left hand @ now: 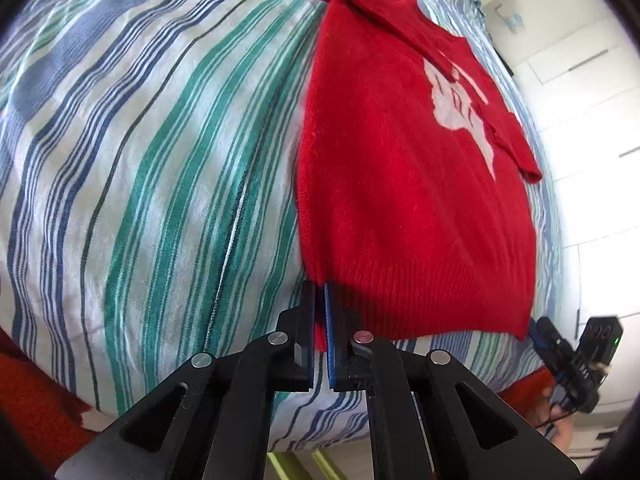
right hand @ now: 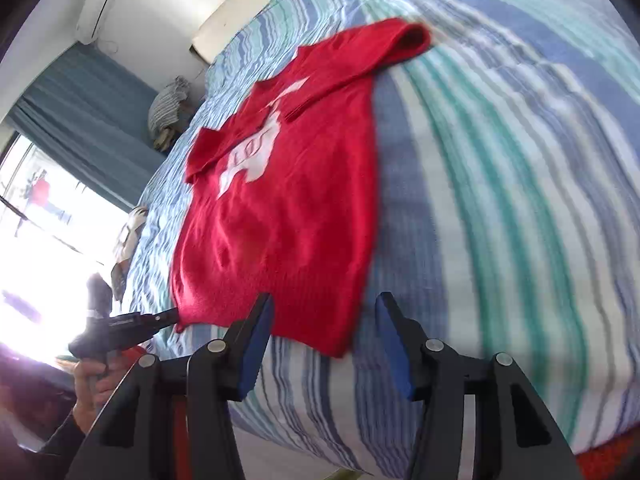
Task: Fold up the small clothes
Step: 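Close the left tool on the sweater hem while the right tool grips the hem too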
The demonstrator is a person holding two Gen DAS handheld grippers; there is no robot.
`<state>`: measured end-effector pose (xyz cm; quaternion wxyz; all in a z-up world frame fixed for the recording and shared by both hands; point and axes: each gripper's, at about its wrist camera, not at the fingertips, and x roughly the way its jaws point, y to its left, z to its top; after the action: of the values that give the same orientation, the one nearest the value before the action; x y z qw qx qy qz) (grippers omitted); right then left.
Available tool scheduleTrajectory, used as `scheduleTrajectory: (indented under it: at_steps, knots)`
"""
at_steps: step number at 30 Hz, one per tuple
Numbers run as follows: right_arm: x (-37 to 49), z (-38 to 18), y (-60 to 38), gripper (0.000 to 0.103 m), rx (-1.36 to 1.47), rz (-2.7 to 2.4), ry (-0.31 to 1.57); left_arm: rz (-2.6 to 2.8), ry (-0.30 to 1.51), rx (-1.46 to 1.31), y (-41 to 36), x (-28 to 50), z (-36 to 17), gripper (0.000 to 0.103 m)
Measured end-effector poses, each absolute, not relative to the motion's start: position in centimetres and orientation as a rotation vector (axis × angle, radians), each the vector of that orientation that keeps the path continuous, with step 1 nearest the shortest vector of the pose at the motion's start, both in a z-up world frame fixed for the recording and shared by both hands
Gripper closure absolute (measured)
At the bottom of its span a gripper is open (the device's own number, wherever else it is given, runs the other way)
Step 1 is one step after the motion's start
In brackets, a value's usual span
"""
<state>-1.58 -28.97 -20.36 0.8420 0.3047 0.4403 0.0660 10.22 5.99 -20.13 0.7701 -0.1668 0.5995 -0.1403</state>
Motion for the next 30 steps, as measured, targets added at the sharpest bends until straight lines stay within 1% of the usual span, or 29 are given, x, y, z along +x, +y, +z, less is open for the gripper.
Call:
scheduleTrajectory:
  at_steps: [1, 2, 6, 8, 11, 14, 17, 21, 30]
  knots:
    - [-1.2, -20.5, -28.7, 0.084, 0.632, 0.132, 0.949, -0.299, 1.292, -0.322, 5.6, 10.2, -19.9, 0.102]
    - [-1.0, -20.5, -28.6, 0.098, 0.607, 0.101, 0.971, -0.277, 1.280, -0.283, 5.6, 10.2, -19.5, 0.103]
    - [-2.4, -18.6, -29.6, 0.099, 0.643, 0.026, 0.969, -0.157, 1.220, -0.164, 7.3, 9.5, -17.6, 0.103]
    - [-3.2, -17.4, -29.5, 0.099, 0.658, 0.005, 0.975, -0.132, 1.212, -0.159, 8.1, 9.2, -17.3, 0.103]
    - [-3.2, -17.0, -28.4, 0.099, 0.622, -0.025, 1.029, -0.095, 1.210, -0.115, 8.0, 8.8, -17.5, 0.103]
    - [-2.3, -18.8, -27.6, 0.100, 0.542, -0.097, 1.098, -0.073, 1.246, -0.084, 7.4, 9.1, -19.0, 0.103]
    - [-1.6, -21.9, -28.1, 0.101, 0.581, -0.131, 1.138, -0.058, 1.263, -0.067, 7.5, 9.3, -20.3, 0.103]
    - [-1.2, -21.7, -27.6, 0.100, 0.532, -0.138, 1.132, -0.057, 1.251, -0.033, 7.4, 9.3, -20.5, 0.103]
    - [-1.5, -22.3, -27.7, 0.102, 0.530, -0.129, 1.116, -0.029, 1.217, 0.089, 5.2, 9.7, -21.5, 0.102]
